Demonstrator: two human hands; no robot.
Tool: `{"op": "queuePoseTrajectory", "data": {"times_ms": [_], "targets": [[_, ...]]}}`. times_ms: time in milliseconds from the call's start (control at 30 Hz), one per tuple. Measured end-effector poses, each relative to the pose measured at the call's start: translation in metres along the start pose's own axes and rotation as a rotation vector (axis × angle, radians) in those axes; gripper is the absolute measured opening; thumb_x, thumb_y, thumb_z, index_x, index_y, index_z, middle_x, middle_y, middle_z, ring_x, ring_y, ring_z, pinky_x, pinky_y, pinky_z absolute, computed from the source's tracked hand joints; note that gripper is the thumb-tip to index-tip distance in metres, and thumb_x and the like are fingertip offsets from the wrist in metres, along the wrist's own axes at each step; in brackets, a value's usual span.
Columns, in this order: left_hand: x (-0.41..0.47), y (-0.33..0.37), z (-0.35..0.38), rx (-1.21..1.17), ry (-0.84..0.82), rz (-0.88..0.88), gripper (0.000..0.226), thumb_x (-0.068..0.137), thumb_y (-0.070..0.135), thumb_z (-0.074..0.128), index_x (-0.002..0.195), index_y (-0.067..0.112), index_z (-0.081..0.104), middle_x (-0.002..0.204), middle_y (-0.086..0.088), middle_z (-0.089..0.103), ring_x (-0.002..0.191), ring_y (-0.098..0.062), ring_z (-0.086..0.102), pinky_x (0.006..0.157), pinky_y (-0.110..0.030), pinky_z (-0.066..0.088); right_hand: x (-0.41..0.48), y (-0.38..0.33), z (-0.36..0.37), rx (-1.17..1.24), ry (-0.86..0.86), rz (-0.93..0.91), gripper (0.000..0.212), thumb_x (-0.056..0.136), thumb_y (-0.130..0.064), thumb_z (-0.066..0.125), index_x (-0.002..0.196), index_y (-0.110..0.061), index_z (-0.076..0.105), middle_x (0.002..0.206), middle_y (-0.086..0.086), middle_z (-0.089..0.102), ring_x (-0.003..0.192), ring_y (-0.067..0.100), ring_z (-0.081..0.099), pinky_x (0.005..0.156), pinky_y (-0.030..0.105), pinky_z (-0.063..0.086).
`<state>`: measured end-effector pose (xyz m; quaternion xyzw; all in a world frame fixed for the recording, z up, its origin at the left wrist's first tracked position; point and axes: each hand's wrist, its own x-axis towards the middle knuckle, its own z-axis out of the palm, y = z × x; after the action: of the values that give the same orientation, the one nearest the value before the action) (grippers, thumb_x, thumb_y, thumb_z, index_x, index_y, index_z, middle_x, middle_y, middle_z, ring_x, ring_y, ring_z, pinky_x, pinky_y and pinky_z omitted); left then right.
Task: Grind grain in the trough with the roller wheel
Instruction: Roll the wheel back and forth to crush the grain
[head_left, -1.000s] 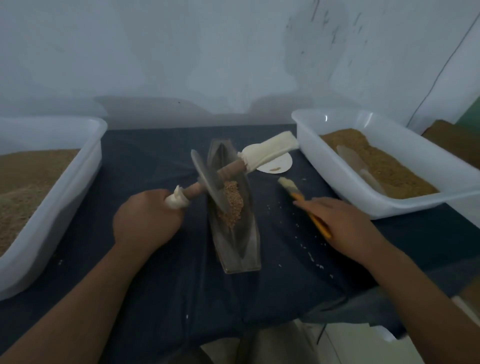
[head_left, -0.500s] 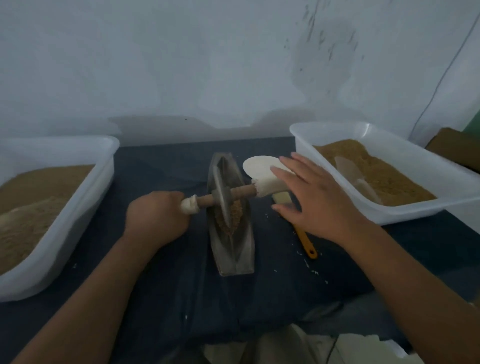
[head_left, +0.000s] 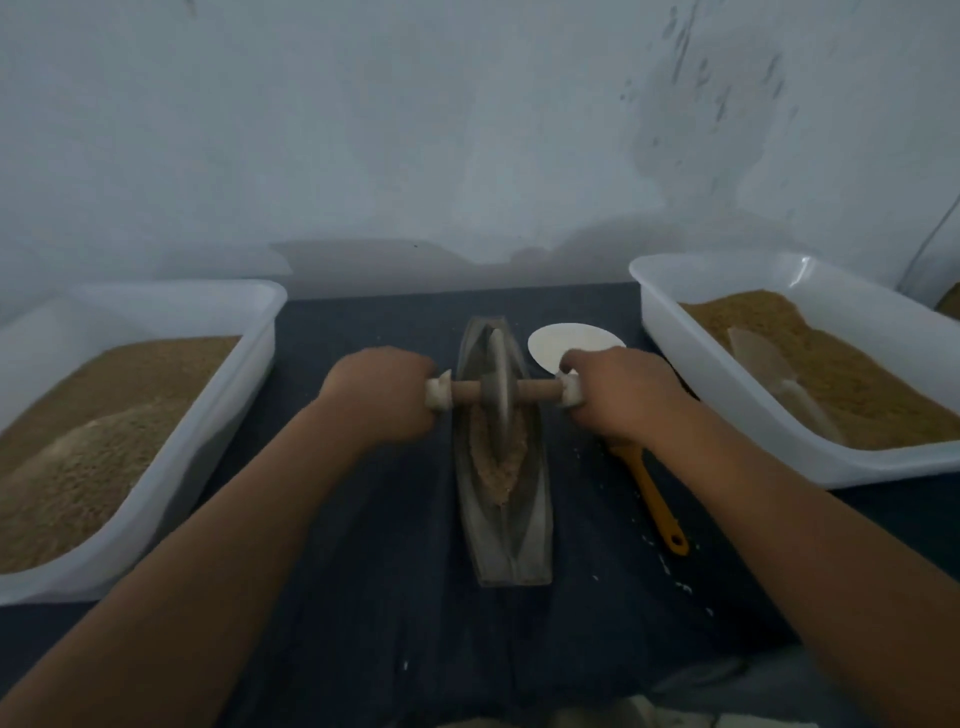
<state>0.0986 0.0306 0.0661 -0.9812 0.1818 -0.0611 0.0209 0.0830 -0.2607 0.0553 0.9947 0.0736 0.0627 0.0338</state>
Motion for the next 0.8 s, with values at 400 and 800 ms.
{"op": "queuePoseTrajectory", "data": {"times_ms": [400,800], "targets": [[-0.035,0.002,-0.001,0.022,-0.169,0.065,0.025,0.075,0.046,0.057,0.065,0.023,0.057,0.063,0.007,0.058,0.059,-0.011,0.058,0.056,-0.028,0.046,-0.042,0.011,0.022,-0.078,0.096,-0.109,0.035,0.081,-0.060,0.058,0.060,-0.035,0.047,0.051,-0.014,0.045,0.046,-0.001,0.043,0.044,0.023,0.032],[0.032,-0.006,-0.003,-0.125,-0.166,-0.194,0.039,0.085,0.059,0.060,0.081,0.020,0.063,0.083,0.000,0.066,0.076,-0.022,0.065,0.078,-0.040,0.059,0.027,-0.016,-0.031,-0.100,0.056,-0.027,0.033,0.092,-0.038,0.066,0.066,-0.028,0.048,0.067,-0.003,0.057,0.061,0.016,0.056,0.058,0.032,0.048]]}}
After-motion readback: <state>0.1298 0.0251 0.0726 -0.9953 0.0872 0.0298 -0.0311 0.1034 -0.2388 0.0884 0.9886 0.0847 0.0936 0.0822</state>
